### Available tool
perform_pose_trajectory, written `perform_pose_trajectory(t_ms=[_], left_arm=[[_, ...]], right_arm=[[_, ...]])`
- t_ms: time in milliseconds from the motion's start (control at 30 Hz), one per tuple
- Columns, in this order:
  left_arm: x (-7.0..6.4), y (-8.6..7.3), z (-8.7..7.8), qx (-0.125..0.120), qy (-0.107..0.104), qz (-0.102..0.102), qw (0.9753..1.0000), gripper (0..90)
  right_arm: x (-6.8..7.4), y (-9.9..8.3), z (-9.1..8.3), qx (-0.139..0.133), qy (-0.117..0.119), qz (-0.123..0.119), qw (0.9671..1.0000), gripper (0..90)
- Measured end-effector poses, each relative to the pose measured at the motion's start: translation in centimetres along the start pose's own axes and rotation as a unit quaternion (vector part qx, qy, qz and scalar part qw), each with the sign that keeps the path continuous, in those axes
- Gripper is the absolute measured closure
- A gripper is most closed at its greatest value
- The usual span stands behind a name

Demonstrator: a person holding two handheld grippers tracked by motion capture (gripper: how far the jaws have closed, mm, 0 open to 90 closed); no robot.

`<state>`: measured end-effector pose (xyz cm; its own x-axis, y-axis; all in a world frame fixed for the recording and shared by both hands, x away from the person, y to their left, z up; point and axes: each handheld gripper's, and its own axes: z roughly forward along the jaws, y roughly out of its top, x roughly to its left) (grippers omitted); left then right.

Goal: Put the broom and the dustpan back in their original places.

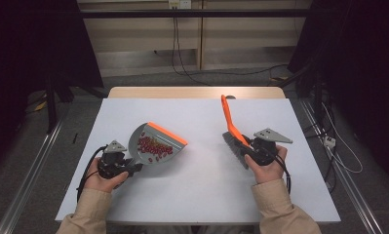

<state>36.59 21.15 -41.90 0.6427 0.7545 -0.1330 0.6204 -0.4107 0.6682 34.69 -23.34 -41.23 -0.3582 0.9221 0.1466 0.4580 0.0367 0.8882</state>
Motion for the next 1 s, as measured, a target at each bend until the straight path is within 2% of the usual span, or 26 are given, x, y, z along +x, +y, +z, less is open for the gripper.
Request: perform_pose_trajectory(t_ms=[333,600,767,800,1000], left_arm=[[0.9,-0.4,-0.1,-0.005,0.017,-0.031,0.9994,63.3],[1.2,-0.4,0.1,-0.005,0.030,-0.042,0.9987,63.3],[1.5,-0.4,0.3,0.004,0.033,-0.044,0.9985,63.3],[1.5,-0.5,0.4,-0.001,0.041,-0.051,0.9979,63.3],[2.0,-0.8,0.4,0.004,0.044,-0.064,0.9970,63.3]], right_arm=[[-2.4,-0.1,-1.1,-0.001,-0.028,0.005,0.9996,71.0],[-4.1,-0.6,-2.4,0.003,-0.045,0.007,0.9990,71.0],[-4.8,-0.8,-2.9,0.005,-0.052,0.007,0.9986,71.0],[-4.9,-0.8,-2.9,0.006,-0.053,0.006,0.9986,71.0],[-5.6,-1.1,-3.3,0.007,-0.063,0.005,0.9980,71.0]])
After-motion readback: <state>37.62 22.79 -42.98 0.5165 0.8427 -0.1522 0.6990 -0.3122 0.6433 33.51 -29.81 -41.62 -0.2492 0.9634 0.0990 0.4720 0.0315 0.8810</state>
